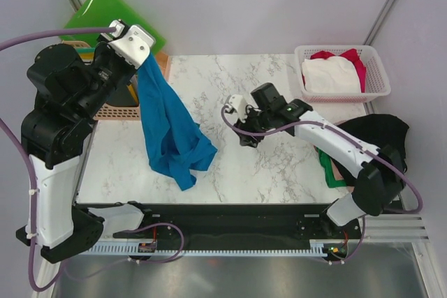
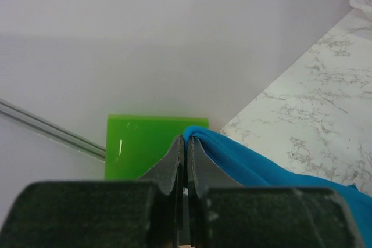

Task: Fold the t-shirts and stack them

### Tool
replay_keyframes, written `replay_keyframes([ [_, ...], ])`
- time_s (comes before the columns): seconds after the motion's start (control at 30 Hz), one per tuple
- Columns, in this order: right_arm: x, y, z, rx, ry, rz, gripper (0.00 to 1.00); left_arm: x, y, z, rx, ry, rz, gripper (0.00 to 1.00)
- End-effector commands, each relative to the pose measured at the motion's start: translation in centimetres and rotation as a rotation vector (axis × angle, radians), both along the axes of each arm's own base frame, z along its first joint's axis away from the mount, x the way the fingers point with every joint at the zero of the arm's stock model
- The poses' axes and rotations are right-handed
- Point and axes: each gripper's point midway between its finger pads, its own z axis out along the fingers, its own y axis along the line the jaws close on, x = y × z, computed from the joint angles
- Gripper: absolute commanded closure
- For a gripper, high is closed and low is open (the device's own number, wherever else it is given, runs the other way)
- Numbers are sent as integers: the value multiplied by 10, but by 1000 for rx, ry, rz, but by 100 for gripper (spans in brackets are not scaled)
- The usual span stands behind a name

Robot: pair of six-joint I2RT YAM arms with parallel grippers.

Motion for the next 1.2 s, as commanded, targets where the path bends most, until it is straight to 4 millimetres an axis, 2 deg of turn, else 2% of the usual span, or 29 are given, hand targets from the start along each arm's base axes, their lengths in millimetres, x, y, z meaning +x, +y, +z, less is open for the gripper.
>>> replay_keyframes([
  [0.0,-1,43,15,26,-32,102,48,3,9,15,5,-61,44,98],
  [0.03,-2,54,6,14,-20,121,49,4,10,13,9,-59,50,98],
  [0.07,-9,69,6,15,-30,161,49,4,11,12,11,-57,55,98],
  [0.1,-5,83,15,33,-63,175,49,6,11,10,18,-51,59,98],
  [0.13,-9,98,5,16,-56,202,49,7,12,9,20,-49,62,98],
  [0.17,-8,108,6,21,-58,214,48,8,12,7,20,-45,65,98],
  [0.2,-2,123,21,54,-81,223,47,9,12,5,25,-39,67,98],
  [0.23,-3,136,10,49,-58,242,47,11,12,3,28,-35,68,98],
  [0.3,2,163,16,86,-49,264,47,11,12,2,30,-31,70,98],
  [0.33,-5,175,18,95,-49,288,47,13,12,1,32,-30,73,98],
  [0.37,-6,184,19,96,-57,298,47,12,13,1,32,-30,74,98],
  [0.4,-3,197,32,118,-95,305,47,13,13,2,31,-32,74,98],
  [0.43,-7,208,23,104,-97,320,47,14,13,1,32,-30,77,98],
  [0.47,-3,217,35,122,-127,320,47,13,13,2,31,-33,77,98],
  [0.53,-1,229,28,122,-120,324,47,14,14,3,31,-33,79,98],
  [0.57,3,236,32,135,-128,317,47,14,15,2,30,-32,80,98],
  [0.7,15,241,48,153,-180,286,47,11,16,1,28,-32,80,98],
  [0.8,22,234,63,142,-248,273,46,10,18,1,29,-34,84,98],
  [0.87,34,230,69,136,-288,229,43,9,18,1,27,-35,82,98],
  [0.97,32,235,62,152,-245,234,45,9,20,2,23,-36,88,98],
  [1.03,23,239,45,139,-195,255,53,10,21,2,23,-36,90,98],
  [1.1,16,232,18,90,-142,265,72,10,21,5,22,-42,90,98],
  [1.13,12,228,7,66,-123,267,85,10,21,5,25,-43,91,98],
  [1.17,7,216,-16,15,-94,261,100,9,22,6,25,-47,93,98],
])
